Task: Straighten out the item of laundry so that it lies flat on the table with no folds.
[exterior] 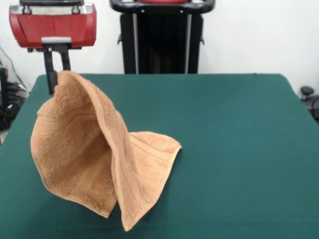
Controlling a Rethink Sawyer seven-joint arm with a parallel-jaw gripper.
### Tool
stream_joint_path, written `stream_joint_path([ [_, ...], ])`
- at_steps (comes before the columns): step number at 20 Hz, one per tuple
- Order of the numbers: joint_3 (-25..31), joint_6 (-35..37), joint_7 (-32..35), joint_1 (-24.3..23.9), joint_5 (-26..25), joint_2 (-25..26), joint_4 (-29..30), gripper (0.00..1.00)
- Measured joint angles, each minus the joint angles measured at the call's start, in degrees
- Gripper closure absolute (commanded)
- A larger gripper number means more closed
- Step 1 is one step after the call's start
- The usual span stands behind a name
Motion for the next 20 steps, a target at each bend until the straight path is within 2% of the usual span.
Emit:
stream_joint_path([
  [6,0.01,2.47,-5.97,1.2,-0.23,4.39,-5.61,1.0],
  [10,0.01,5.85,-11.45,2.69,-0.33,9.26,-11.83,1.0],
  [20,0.02,10.58,-19.19,5.61,-0.37,16.08,-21.68,1.0],
])
